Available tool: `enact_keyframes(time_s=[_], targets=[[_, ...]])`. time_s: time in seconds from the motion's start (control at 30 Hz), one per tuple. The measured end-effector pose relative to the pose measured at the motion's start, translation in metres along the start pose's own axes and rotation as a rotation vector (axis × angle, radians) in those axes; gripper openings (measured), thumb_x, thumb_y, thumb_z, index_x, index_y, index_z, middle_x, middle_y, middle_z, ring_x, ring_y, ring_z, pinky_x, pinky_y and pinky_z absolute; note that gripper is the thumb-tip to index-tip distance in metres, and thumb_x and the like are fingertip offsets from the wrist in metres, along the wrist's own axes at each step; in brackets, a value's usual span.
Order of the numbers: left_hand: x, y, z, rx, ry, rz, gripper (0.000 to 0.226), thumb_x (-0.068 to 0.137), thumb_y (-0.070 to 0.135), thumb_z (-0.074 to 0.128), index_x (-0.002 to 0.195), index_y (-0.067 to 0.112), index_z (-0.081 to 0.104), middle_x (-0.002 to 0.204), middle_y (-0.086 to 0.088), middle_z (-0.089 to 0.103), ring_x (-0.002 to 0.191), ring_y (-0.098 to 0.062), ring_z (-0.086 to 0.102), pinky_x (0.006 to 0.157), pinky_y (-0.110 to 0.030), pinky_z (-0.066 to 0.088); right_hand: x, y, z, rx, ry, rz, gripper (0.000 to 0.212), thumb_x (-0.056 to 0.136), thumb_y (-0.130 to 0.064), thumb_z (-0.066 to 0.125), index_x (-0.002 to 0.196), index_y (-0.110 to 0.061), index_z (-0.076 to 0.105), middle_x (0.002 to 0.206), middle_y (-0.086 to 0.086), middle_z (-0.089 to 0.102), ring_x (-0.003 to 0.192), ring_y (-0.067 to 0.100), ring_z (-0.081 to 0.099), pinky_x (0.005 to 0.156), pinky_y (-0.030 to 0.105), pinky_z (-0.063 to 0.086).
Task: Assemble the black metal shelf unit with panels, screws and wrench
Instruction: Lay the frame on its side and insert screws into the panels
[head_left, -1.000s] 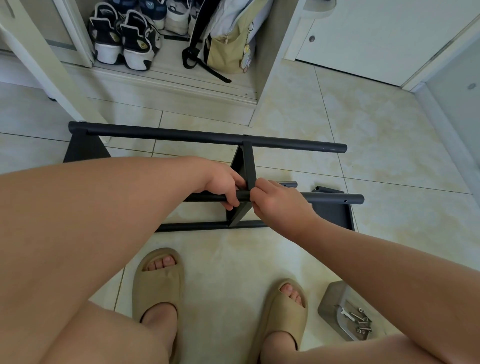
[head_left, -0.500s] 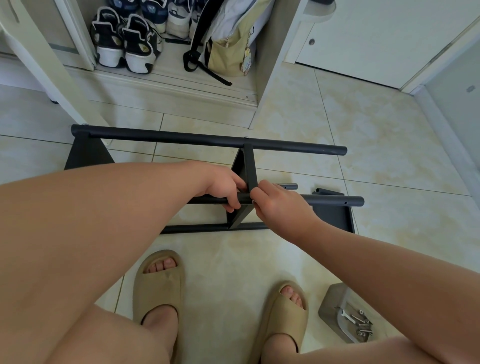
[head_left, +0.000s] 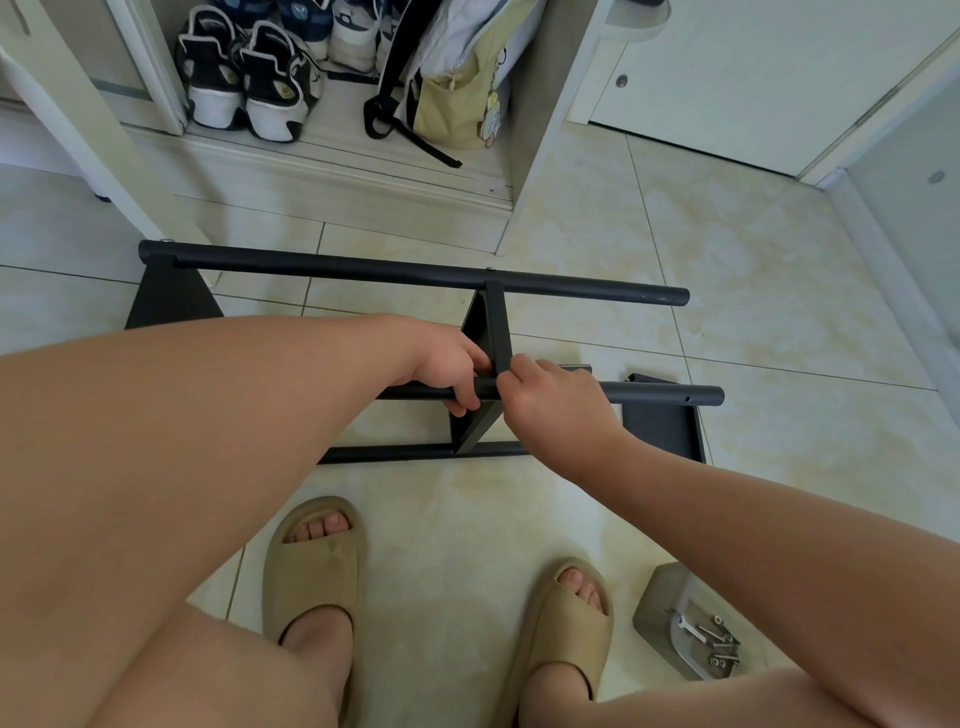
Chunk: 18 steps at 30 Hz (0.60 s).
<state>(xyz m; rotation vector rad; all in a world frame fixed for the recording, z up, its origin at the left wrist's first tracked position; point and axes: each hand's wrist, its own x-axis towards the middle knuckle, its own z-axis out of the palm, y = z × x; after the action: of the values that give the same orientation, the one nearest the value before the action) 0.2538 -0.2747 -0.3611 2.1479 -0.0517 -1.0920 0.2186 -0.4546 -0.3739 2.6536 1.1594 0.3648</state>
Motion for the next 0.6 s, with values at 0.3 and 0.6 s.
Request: enact_keyframes(time_s=[0.3, 0.6], targets=[[0.0, 0.0, 0.001, -0.005, 0.003, 0.003, 0.041, 0.083, 0.006, 0.07, 0.122, 0.015, 0.067, 0.114, -0.008, 0.073, 0.113, -0.026, 0.064, 0.11, -0.045, 0.041, 0.001, -0.001, 0.0, -0.014, -0.029, -0.003, 0.042, 0.035, 0.006, 0.085, 0.066, -0.005, 0.058, 0.061, 0.008, 0.048, 0.041, 0.024, 0.044, 0.045, 0.022, 0.018], [-0.009, 0.003, 0.001, 0.042, 0.008, 0.011, 0.049, 0.084, 0.008, 0.071, 0.131, 0.018, 0.063, 0.125, -0.006, 0.068, 0.122, -0.025, 0.056, 0.111, -0.044, 0.039, -0.01, 0.009, 0.012, 0.098, 0.018, -0.071, 0.042, 0.057, 0.006, 0.085, 0.086, -0.007, 0.057, 0.077, 0.008, 0.051, 0.054, 0.024, 0.045, 0.04, 0.024, 0.02]])
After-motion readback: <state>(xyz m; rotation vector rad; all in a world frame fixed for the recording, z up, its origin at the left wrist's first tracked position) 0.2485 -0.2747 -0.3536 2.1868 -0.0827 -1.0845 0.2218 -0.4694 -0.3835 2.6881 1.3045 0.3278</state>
